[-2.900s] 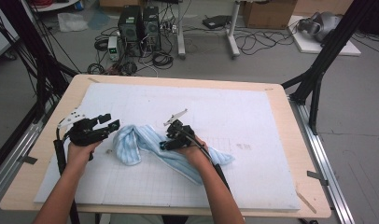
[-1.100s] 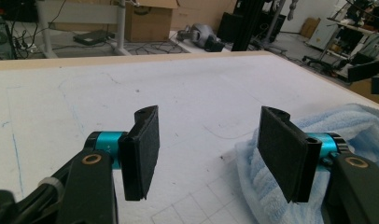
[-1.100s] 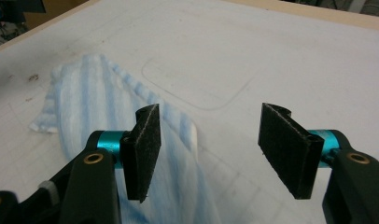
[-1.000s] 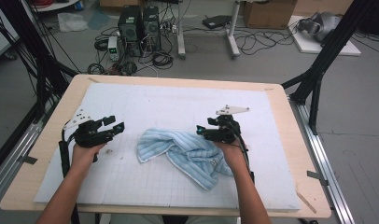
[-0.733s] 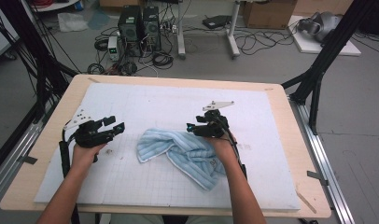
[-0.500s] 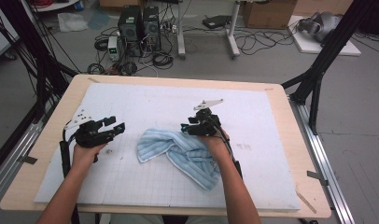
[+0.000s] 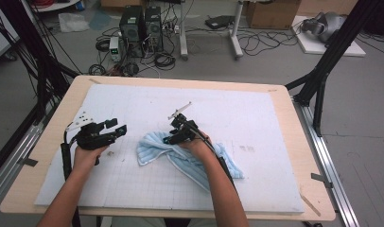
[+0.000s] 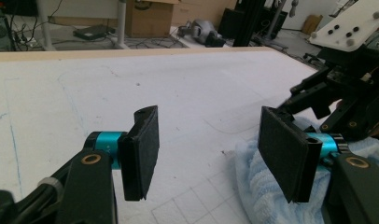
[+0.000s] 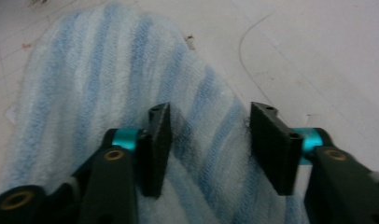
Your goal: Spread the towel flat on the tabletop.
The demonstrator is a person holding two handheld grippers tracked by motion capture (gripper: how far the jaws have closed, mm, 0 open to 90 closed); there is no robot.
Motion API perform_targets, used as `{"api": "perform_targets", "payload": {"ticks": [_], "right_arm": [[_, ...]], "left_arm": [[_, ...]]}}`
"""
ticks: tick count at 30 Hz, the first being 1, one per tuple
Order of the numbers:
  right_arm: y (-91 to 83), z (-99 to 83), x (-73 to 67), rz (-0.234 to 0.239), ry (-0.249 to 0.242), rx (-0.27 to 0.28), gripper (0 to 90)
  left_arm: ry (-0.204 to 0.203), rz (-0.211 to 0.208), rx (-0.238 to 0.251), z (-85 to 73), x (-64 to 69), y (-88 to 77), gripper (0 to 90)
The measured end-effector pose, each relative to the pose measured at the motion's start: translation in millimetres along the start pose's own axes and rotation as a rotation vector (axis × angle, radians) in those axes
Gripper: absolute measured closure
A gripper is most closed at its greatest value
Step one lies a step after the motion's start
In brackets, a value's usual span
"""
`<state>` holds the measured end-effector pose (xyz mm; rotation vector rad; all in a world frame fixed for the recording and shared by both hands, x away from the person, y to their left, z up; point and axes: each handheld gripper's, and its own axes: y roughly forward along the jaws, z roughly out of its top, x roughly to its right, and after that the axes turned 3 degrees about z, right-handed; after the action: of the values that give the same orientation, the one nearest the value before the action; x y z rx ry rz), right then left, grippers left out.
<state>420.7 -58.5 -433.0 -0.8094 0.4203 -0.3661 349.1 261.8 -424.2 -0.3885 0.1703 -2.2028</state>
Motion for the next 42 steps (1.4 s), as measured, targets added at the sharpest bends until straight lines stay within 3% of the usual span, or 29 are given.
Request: {"api": "perform_targets", "payload": {"ticks": [1, 2, 5, 8, 11, 15, 16, 17, 21, 22, 25, 28, 29, 33, 34, 36, 38, 39, 42], "right_arm": [[-1.8, 0.5, -4.4, -0.001, -0.061, -0.025, 75.9], [-3.4, 1.3, -7.5, -0.021, -0.089, -0.030, 77.4], [-10.3, 1.8, -12.6, -0.099, -0.127, -0.026, 78.9], [-23.4, -2.6, -9.7, -0.168, -0.120, 0.025, 78.9], [-41.8, -9.5, -3.2, -0.247, -0.076, 0.102, 78.2], [-67.0, -20.9, 9.3, -0.418, 0.003, 0.172, 77.6], [-67.0, -20.9, 9.3, -0.418, 0.003, 0.172, 77.6], [-79.1, -28.3, 16.9, -0.496, 0.057, 0.201, 77.7], [-101.7, -42.9, 27.6, -0.691, 0.148, 0.286, 77.7], [-105.9, -46.2, 31.5, -0.716, 0.185, 0.305, 77.6], [-107.7, -55.6, 44.9, -0.696, 0.257, 0.266, 75.3], [-107.3, -61.0, 45.9, -0.680, 0.246, 0.274, 72.1], [-109.2, -65.2, 45.8, -0.652, 0.251, 0.298, 62.7], [-123.7, -74.2, 42.1, -0.637, 0.271, 0.375, 44.6], [-123.7, -74.2, 42.1, -0.637, 0.271, 0.375, 44.6], [-140.2, -86.8, 35.0, -0.600, 0.262, 0.434, 40.5], [-144.7, -92.5, 31.4, -0.587, 0.253, 0.446, 40.3], [-152.2, -105.8, 24.2, -0.562, 0.228, 0.451, 38.6], [-158.9, -119.1, 17.4, -0.540, 0.216, 0.444, 37.5]], "left_arm": [[0.000, -0.002, -0.003, -0.3, 0.2, 0.3, 39.1], [0.000, -0.002, -0.003, -0.3, 0.2, 0.3, 39.1], [0.002, -0.002, -0.005, -0.5, 0.7, 0.7, 39.1], [0.006, -0.005, -0.011, -0.8, 1.5, 1.0, 39.1], [0.007, -0.006, -0.017, -1.9, 2.6, 2.3, 39.1], [0.013, -0.013, -0.031, -3.1, 4.4, 4.9, 39.1], [0.013, -0.013, -0.031, -3.1, 4.4, 4.9, 39.1], [0.015, -0.014, -0.032, -3.6, 5.4, 6.2, 39.1], [0.019, -0.019, -0.043, -4.8, 7.2, 8.4, 39.1], [0.019, -0.019, -0.043, -4.8, 7.2, 8.4, 39.0], [0.022, -0.031, -0.050, -5.7, 9.9, 10.8, 39.1], [0.024, -0.036, -0.052, -5.8, 10.5, 11.3, 39.1], [0.024, -0.039, -0.059, -6.4, 11.0, 12.6, 39.0], [0.016, -0.075, -0.071, -7.1, 16.4, 16.5, 38.4], [0.016, -0.075, -0.071, -7.1, 16.4, 16.5, 38.3], [0.011, -0.096, -0.079, -7.6, 20.9, 20.1, 37.9], [0.011, -0.120, -0.094, -8.5, 26.7, 25.2, 37.3], [0.014, -0.139, -0.110, -8.8, 34.4, 31.5, 36.7], [0.028, -0.156, -0.122, -8.3, 43.2, 38.4, 36.2]]}}
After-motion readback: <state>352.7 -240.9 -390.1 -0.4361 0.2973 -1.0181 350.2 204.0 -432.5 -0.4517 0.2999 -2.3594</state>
